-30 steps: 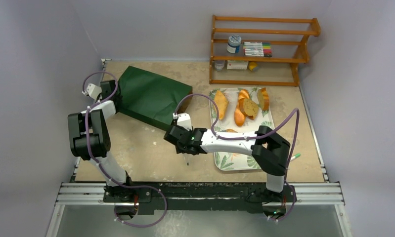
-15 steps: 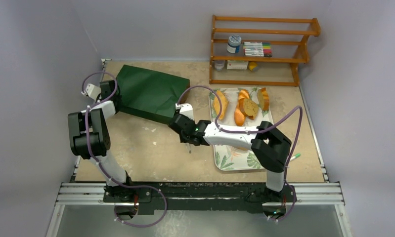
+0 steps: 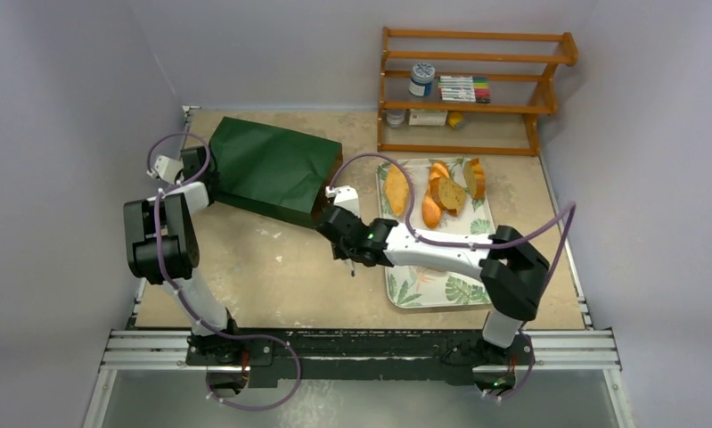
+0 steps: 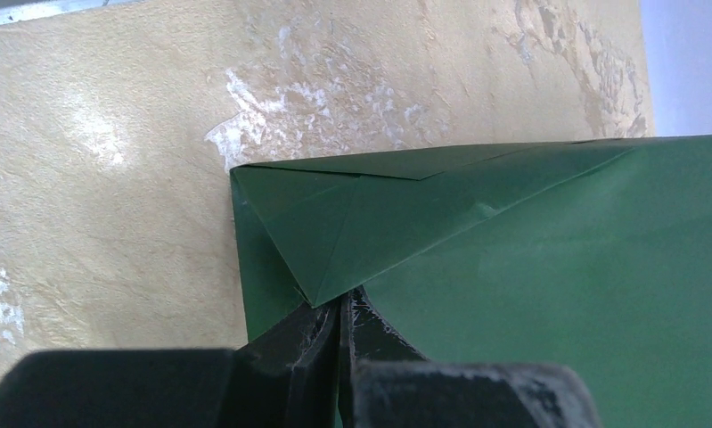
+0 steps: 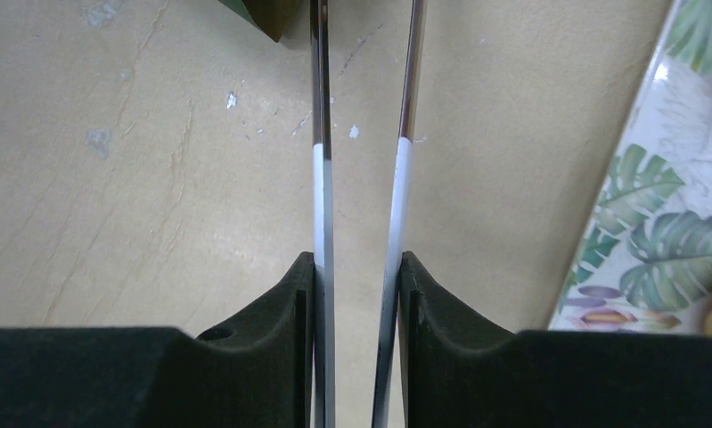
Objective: Take the fake bread out of the paper bag
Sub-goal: Take out the fake bread from the paper bag.
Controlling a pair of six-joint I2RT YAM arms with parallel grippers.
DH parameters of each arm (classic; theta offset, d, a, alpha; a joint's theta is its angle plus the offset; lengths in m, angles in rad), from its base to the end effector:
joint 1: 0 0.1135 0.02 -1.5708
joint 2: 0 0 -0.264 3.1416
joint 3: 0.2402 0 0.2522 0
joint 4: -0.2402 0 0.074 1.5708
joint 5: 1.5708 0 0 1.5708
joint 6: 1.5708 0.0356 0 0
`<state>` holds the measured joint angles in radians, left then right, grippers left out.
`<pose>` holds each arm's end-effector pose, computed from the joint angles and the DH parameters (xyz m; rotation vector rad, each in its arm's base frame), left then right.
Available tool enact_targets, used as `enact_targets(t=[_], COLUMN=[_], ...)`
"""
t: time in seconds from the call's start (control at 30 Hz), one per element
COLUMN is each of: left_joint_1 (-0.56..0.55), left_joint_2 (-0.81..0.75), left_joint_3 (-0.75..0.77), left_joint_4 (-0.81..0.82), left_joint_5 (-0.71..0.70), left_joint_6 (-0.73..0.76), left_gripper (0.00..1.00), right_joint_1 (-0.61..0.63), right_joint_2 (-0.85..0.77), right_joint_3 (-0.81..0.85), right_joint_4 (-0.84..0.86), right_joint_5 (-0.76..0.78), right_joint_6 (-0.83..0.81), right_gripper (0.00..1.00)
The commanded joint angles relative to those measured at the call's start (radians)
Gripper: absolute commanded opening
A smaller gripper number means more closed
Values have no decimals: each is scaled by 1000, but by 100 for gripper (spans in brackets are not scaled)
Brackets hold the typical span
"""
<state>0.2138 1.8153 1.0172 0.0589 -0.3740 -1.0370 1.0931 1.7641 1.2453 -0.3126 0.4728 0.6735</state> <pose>0.3657 0.0927 0.1640 -1.4636 1.7071 -0.0073 0.1911 0.3339 0.2251 -0.2692 2.2964 0.3375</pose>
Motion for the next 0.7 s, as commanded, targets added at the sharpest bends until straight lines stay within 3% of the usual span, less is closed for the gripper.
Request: enact_targets(t=[0.0, 0.53, 0.67], left_joint_1=[8, 9, 9], left_joint_2=[30, -20, -40], left_joint_3=[7, 37, 43], left_joint_4=[-66, -115, -133], left_joint_5=[-4, -18, -21], left_joint_6=[-46, -63, -67], left_gripper=[0, 1, 13], right_joint_1=[15, 148, 195], right_joint_2=[-120, -337, -385], right_joint_3=[-17, -79, -72], right_joint_4=[-32, -276, -371], right_joint_5=[32, 94, 134], right_joint_6=[18, 203, 289], right_gripper=[5, 1, 1])
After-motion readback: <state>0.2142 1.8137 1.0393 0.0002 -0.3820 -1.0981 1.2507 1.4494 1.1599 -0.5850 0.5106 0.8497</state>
